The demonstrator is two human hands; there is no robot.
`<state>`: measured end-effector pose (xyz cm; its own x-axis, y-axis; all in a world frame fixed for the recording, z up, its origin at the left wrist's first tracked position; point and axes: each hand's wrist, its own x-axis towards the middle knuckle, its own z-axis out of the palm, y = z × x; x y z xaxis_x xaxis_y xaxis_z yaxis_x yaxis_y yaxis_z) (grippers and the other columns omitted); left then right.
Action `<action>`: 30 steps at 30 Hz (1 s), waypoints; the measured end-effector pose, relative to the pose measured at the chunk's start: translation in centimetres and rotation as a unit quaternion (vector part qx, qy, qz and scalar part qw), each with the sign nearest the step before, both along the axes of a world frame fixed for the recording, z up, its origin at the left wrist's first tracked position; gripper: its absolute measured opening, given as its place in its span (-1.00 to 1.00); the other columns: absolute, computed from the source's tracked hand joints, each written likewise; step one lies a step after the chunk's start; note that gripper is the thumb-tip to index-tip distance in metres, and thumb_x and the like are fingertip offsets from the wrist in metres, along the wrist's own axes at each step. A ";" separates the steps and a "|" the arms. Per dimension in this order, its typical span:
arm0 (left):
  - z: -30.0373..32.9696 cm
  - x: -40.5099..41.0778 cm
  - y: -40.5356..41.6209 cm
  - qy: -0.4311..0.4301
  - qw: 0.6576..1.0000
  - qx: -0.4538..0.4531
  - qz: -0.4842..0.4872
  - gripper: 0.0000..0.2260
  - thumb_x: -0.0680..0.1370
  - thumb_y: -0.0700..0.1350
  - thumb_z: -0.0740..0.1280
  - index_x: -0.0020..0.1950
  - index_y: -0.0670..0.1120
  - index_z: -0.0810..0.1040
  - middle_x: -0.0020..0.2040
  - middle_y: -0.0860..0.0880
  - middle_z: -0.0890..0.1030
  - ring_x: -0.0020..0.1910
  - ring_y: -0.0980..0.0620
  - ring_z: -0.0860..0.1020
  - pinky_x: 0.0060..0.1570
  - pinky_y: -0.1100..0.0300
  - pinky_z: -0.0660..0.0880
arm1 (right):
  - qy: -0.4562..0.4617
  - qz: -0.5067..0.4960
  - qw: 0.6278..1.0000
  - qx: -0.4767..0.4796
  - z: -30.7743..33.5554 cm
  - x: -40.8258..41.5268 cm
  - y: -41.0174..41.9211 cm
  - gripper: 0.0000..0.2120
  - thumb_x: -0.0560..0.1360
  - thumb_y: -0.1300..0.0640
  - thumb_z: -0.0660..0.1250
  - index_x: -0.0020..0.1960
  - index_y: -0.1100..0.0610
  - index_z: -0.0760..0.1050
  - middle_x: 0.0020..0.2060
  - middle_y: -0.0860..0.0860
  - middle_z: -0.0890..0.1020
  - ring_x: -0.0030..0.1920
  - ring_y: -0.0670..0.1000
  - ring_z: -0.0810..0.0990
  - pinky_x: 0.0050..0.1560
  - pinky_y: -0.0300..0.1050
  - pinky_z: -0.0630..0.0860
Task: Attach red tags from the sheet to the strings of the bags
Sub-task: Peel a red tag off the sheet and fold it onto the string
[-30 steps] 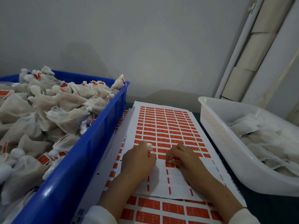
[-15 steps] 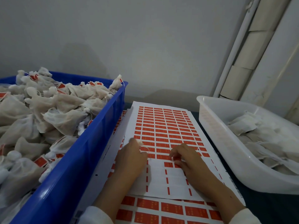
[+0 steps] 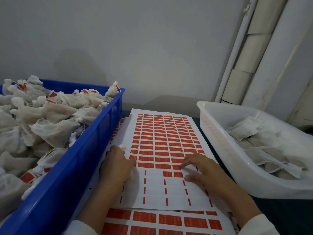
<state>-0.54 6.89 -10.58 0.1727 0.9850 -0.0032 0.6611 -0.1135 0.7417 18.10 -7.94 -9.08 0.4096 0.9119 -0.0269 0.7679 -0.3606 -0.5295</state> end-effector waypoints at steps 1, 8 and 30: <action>0.1 0.0 0.1 0.000 1.000 -0.007 0.004 -0.58 0.44 -0.07 0.42 0.25 -0.07 0.39 0.09 -0.05 0.55 -0.07 0.00 0.58 -0.07 0.09 0.58 | -0.020 -0.004 1.000 -0.003 0.2 0.0 0.1 -0.80 0.41 -0.04 0.41 0.00 -0.21 0.48 0.26 -0.25 0.43 0.23 -0.14 0.41 0.28 -0.11 0.32; 0.2 -0.2 0.3 -0.012 0.999 -0.031 0.023 -0.67 0.48 -0.10 0.38 0.19 -0.07 0.37 -0.15 0.05 0.45 -0.15 0.00 0.57 -0.15 0.10 0.56 | -0.140 0.003 0.989 -0.051 1.0 -0.2 1.1 -0.73 0.42 -0.08 0.39 0.10 -0.10 0.56 0.20 -0.18 0.54 0.17 -0.10 0.51 0.24 -0.21 0.33; 3.1 -1.0 -0.2 -0.098 0.983 -0.142 -0.068 -0.71 0.38 0.02 0.47 -0.08 0.09 0.37 -0.19 0.06 0.52 -0.24 0.11 0.53 -0.41 0.29 0.37 | -0.080 0.002 0.995 0.051 -1.9 -5.0 1.6 -0.27 0.24 -0.52 -0.10 0.36 -0.31 -0.06 0.39 -0.37 0.09 0.40 -0.21 0.14 0.43 -0.08 0.06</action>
<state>-1.54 6.68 -7.53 0.3277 0.9167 -0.2285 0.4952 0.0393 0.8679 13.11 -6.32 -10.99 0.3977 0.9080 0.1322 0.8467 -0.3076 -0.4342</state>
